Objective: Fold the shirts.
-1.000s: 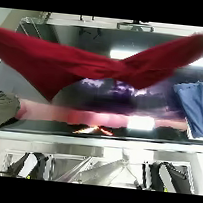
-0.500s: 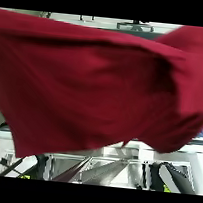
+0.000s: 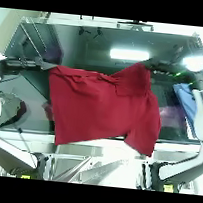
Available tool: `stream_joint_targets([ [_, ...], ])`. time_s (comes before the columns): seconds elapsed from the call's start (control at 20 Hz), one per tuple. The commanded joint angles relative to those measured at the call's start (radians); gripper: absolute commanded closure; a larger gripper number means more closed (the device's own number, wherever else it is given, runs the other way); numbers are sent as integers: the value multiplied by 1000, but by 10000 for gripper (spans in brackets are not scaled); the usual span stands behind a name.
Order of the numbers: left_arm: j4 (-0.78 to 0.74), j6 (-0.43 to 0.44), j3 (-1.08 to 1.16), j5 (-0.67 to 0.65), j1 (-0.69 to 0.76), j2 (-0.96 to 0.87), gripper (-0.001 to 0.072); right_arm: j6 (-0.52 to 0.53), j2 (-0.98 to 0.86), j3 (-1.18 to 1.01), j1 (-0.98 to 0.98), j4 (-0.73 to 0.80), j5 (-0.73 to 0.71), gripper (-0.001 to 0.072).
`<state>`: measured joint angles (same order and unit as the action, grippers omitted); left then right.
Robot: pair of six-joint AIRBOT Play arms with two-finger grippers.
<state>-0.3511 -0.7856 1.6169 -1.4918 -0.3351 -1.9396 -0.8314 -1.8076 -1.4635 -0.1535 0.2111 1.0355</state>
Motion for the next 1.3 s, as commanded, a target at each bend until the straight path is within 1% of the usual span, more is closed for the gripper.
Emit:
stream_joint_targets([
  [0.0,-39,-62,211,-2,-9,-281,695,100,-184,-3,-3,-171,-70,696],
  [0.05,-39,-69,270,5,-10,-306,695,126,-192,-8,-13,-201,-93,696],
  [0.15,-39,-88,384,30,-10,-332,692,130,-194,-29,-37,-208,-141,696],
  [0.25,-40,-101,462,54,2,-346,691,134,-194,-60,-62,-208,-149,695],
  [0.3,-40,-103,476,80,11,-345,690,150,-194,-80,-73,-209,-150,696],
  [0.45,-40,-104,494,177,14,-344,682,152,-194,-148,-113,-208,-189,696],
  [0.65,-39,-93,494,231,33,-337,682,156,-194,-209,-143,-208,-202,695],
  [0.75,-39,-67,494,274,47,-315,682,156,-194,-212,-144,-208,-226,695],
  [0.85,-44,-21,494,320,62,-278,682,182,-194,-212,-144,-204,-224,695],
  [0.95,-77,-15,493,411,74,-250,681,196,-194,-212,-140,-203,-223,695],
  [1.0,-95,-5,493,436,75,-248,681,197,-194,-212,-140,-190,-224,695],
  [1.15,-101,61,488,451,90,-267,680,195,-195,-212,-141,-109,-224,695],
  [1.25,-99,119,429,499,98,-263,681,151,-200,-212,-141,-22,-224,695],
])
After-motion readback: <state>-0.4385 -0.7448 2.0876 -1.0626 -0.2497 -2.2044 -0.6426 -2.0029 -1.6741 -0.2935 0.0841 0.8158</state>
